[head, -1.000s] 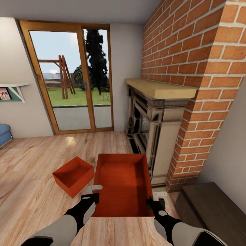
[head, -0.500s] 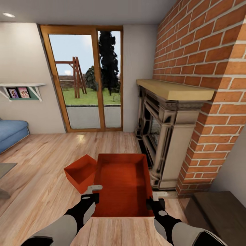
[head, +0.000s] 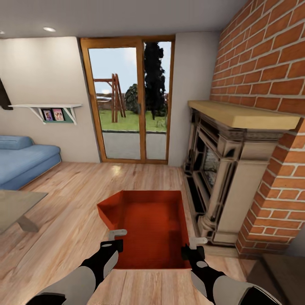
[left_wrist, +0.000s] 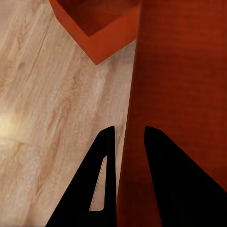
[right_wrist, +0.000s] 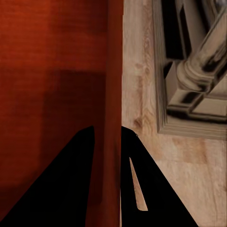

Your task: Move the two storage containers from the living room to the garage. In the garage, place one container on the floor and stack the other container on top of it (either order is fine).

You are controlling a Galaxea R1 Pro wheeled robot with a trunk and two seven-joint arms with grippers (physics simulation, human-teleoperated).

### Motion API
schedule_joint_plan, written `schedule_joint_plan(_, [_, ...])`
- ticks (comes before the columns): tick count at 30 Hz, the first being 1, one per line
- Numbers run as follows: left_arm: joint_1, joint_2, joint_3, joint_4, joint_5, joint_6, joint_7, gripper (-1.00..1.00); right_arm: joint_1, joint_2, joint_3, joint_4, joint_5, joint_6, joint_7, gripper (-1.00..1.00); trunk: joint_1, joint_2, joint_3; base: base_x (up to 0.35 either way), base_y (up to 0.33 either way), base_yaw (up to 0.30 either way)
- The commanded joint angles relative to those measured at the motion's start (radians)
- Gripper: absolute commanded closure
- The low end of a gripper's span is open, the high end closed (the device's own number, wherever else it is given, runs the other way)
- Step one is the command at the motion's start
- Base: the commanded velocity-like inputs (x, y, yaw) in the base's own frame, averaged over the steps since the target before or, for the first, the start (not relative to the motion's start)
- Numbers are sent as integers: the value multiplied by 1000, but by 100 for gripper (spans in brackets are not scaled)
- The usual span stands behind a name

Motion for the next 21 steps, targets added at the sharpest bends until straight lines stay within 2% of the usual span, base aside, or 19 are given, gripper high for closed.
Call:
schedule_joint_plan(1, [-1, -1, 25, -6, -16, 3, 7, 100, 0, 1, -17, 1, -7, 0, -1, 100, 0, -1, -1, 0, 0, 279])
schedule_joint_plan(21, [-1, -1, 25, -5, -16, 3, 7, 100, 0, 0, -17, 1, -6, 0, -1, 100, 0, -1, 10, 0, 0, 295])
